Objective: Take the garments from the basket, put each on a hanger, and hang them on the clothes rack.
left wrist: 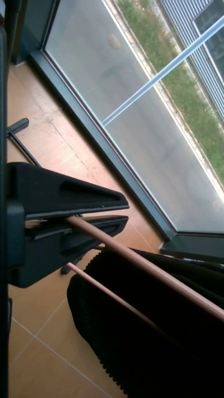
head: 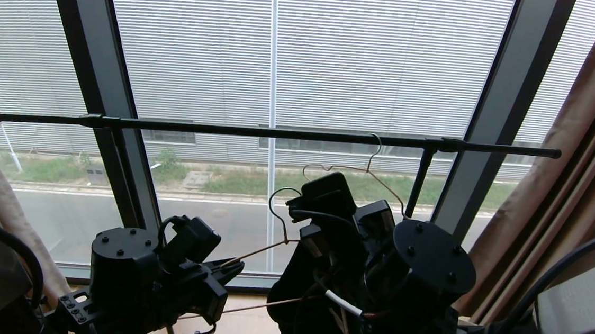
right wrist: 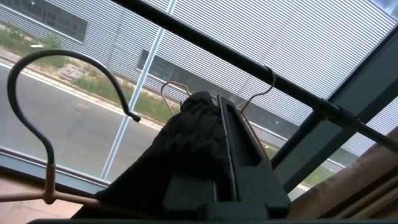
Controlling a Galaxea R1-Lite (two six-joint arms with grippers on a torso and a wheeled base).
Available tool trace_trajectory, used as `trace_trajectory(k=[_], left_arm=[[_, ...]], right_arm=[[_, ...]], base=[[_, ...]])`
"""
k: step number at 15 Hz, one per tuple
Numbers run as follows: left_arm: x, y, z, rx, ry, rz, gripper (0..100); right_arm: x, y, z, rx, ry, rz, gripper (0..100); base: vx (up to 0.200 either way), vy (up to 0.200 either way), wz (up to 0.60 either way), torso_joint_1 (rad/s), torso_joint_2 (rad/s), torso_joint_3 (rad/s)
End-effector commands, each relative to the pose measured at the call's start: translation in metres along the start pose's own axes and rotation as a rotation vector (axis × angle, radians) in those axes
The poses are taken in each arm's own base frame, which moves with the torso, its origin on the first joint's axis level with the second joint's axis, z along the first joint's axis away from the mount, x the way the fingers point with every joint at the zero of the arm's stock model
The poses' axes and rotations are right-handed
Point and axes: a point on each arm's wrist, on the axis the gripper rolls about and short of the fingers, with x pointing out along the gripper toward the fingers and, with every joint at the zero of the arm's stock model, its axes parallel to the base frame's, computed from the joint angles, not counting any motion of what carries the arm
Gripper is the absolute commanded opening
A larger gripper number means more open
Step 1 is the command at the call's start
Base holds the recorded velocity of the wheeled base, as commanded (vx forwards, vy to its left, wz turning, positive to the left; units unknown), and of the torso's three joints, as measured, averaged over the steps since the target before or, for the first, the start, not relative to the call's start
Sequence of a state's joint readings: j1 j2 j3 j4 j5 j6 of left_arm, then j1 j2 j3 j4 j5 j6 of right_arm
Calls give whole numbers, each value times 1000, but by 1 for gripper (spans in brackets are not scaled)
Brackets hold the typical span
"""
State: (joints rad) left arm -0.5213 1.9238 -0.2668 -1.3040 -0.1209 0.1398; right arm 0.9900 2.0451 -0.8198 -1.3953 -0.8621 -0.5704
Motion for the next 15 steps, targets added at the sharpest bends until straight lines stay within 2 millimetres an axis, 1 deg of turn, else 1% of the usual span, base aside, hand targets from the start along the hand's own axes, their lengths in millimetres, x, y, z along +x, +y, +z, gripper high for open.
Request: trace_trajectory(k=[1, 3, 5, 6, 8, 15], left_arm=[[-1, 0, -1, 0, 1, -1, 0], [-2, 0, -1, 0, -2, 0, 0], [-4, 0, -1, -3, -12, 4, 0], [-4, 0, -1, -2, -17, 5, 0], [-4, 0, -1, -1, -26, 4, 0], [-10, -4, 0, 9, -59, -3, 0]], right_arm=[[0, 2, -1, -3, 1, 4, 100], [-1, -2, -1, 9, -5, -6, 100], [1, -16, -11, 2, 11, -36, 100], [1, -19, -13, 2, 15, -43, 100], [4, -21, -14, 5, 15, -56, 100], [25, 3, -13, -9, 41, -85, 100]], base=[[0, 0, 0, 0, 0, 0], [0, 0, 0, 0, 0, 0], [0, 0, 0, 0, 0, 0], [0, 0, 0, 0, 0, 0], [0, 0, 0, 0, 0, 0], [0, 0, 0, 0, 0, 0]])
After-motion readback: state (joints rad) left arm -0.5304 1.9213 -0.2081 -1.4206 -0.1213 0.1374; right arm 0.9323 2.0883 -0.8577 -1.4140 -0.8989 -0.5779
